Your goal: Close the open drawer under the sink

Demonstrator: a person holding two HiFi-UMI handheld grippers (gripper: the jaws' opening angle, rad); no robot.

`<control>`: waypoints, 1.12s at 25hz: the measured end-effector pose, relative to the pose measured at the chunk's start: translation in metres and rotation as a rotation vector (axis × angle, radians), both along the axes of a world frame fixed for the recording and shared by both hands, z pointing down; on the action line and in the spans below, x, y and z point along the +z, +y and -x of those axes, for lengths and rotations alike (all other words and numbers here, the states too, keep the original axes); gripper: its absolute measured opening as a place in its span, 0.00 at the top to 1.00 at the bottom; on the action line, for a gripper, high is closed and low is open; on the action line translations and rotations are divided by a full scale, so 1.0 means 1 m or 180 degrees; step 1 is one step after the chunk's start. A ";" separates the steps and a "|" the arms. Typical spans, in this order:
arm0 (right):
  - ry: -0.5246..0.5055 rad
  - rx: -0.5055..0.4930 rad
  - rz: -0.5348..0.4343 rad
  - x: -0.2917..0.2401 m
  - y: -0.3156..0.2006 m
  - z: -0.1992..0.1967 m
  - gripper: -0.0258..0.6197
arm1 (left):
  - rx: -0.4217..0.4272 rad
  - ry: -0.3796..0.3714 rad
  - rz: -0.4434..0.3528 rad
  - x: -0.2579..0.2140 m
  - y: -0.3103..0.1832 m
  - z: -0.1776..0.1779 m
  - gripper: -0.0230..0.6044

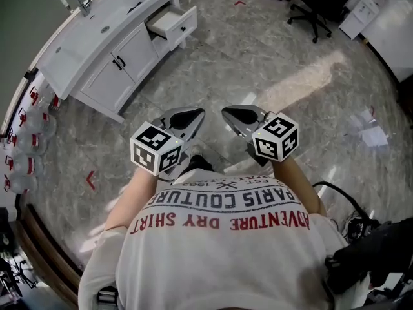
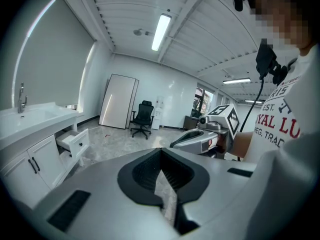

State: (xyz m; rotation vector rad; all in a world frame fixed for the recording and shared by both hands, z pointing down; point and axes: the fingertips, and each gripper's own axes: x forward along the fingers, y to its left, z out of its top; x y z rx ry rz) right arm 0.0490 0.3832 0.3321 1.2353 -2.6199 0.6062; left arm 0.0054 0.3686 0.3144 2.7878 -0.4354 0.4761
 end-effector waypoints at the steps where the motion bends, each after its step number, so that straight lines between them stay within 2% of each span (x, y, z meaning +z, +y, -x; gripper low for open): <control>1: -0.0008 0.0010 -0.0011 -0.001 0.001 -0.003 0.96 | 0.0017 -0.0004 -0.0008 -0.001 0.001 -0.003 0.96; 10: -0.0031 0.0049 -0.0036 -0.007 0.005 -0.020 0.96 | 0.0060 -0.0044 -0.0028 -0.009 0.003 -0.020 0.96; 16: -0.0062 0.0064 -0.0020 -0.002 -0.013 -0.024 0.96 | 0.0062 -0.0077 -0.0014 -0.002 -0.011 -0.021 0.96; 22: -0.0065 0.0034 0.0054 0.017 -0.054 -0.026 0.96 | -0.0024 -0.0088 0.0036 0.016 -0.055 -0.021 0.96; 28: -0.0078 -0.0017 0.0148 0.041 -0.137 -0.026 0.96 | -0.0157 -0.0073 0.0175 0.044 -0.141 -0.018 0.96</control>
